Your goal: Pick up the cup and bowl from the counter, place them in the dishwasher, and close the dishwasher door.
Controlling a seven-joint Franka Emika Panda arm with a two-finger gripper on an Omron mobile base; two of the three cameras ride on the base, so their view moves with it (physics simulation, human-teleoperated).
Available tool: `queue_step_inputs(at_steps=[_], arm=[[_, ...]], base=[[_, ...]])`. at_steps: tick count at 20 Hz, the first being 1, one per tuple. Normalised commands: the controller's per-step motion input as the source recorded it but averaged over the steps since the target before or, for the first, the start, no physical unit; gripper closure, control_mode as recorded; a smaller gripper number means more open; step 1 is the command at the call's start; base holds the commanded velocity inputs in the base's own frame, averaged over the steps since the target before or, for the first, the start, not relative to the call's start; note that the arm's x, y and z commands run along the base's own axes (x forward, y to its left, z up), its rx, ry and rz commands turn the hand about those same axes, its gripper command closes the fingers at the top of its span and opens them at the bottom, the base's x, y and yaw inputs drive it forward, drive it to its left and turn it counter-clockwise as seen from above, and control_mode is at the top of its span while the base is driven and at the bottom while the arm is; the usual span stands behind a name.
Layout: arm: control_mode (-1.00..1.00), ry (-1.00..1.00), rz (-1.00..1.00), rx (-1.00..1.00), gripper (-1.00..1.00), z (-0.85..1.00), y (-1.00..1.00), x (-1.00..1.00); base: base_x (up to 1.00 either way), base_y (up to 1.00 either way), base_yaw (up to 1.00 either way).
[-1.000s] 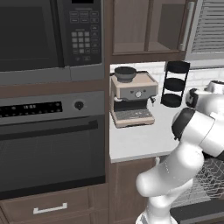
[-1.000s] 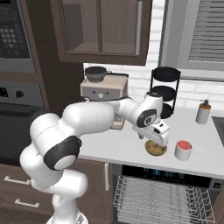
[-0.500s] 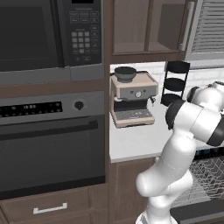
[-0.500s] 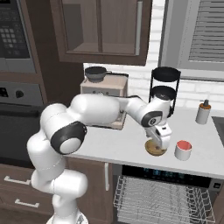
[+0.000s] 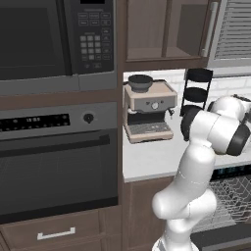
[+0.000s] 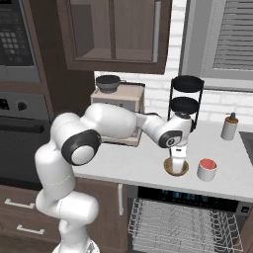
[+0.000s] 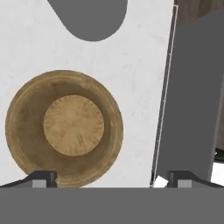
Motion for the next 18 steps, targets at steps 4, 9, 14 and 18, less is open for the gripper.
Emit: queue_step_inputs(at_steps=[4, 9, 14, 18], arm=[[-1.0, 0.01, 0.0, 0.0, -1.0, -0.25, -0.08, 0.0], [-1.0, 0.0, 0.0, 0.0, -1.0, -0.2, -0.16, 0.15], [-1.0, 0.0, 0.0, 0.0, -1.0, 0.0, -0.1, 0.07], [-1.0, 0.0, 0.0, 0.0, -1.0, -0.11, 0.0, 0.0]], base=[[0.0, 0.0, 0.0], [0.0, 0.0, 0.0], [0.0, 0.0, 0.0], [0.0, 0.0, 0.0]])
